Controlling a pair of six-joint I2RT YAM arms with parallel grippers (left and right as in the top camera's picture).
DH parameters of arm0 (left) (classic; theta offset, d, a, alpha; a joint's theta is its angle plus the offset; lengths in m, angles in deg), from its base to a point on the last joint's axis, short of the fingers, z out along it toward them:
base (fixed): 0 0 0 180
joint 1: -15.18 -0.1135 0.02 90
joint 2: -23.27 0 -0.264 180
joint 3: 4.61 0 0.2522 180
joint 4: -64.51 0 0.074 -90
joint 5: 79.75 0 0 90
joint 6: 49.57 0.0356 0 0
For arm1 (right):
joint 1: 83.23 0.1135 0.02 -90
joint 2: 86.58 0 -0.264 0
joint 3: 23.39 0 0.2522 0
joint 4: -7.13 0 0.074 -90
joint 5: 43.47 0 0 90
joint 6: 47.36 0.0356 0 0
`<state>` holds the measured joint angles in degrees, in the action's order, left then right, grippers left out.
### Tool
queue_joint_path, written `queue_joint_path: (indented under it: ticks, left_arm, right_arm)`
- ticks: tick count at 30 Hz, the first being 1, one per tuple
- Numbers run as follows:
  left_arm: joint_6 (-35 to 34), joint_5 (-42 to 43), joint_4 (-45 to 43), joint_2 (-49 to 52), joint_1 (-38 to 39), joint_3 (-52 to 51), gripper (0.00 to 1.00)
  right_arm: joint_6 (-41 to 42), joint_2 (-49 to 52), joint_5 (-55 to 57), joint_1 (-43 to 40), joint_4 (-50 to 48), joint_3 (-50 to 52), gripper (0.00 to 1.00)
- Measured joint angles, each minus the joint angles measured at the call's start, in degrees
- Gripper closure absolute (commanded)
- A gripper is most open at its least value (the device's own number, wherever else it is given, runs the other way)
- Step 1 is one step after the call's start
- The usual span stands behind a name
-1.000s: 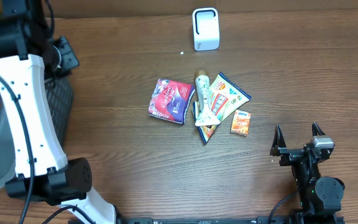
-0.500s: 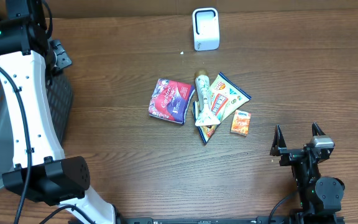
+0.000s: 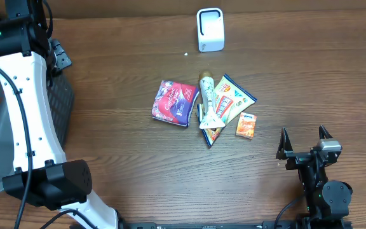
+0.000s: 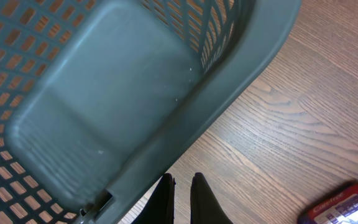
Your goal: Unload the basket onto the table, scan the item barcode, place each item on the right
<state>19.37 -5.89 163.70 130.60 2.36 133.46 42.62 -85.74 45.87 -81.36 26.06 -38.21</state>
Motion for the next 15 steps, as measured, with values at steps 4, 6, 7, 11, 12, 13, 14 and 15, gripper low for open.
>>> queue_joint_path:
  ticks: [4,6,7,11,12,13,14,15]
  left_arm:
    - [-0.4,0.0,-1.2,0.2,-0.1,0.0,0.96]
    - [-0.5,0.0,-1.4,0.2,-0.2,0.0,0.96]
    - [-0.6,0.0,-1.4,0.2,-0.2,0.0,0.96]
    - [-1.1,0.1,-1.0,0.3,-0.3,1.1,0.96]
    - [-1.1,0.3,-0.8,0.5,-0.3,1.7,0.96]
    - [-1.1,0.7,-0.7,0.5,-0.5,2.7,0.96]
    - [-1.1,1.2,-0.2,0.6,-0.5,3.7,0.96]
    - [-1.1,2.0,0.7,0.8,-0.5,5.3,0.96]
  right_arm:
    - [0.0,0.0,0.0,0.0,0.0,0.0,0.00]
    - [0.0,0.0,0.0,0.0,0.0,0.0,0.00]
    - [0.0,0.0,0.0,0.0,0.0,0.0,0.00]
    - [0.0,0.0,0.0,0.0,0.0,0.0,0.00]
    - [0.0,0.0,0.0,0.0,0.0,0.0,0.00]
    - [0.0,0.0,0.0,0.0,0.0,0.0,0.00]
    - [0.0,0.0,0.0,0.0,0.0,0.0,0.00]
    - [0.0,0.0,0.0,0.0,0.0,0.0,0.00]
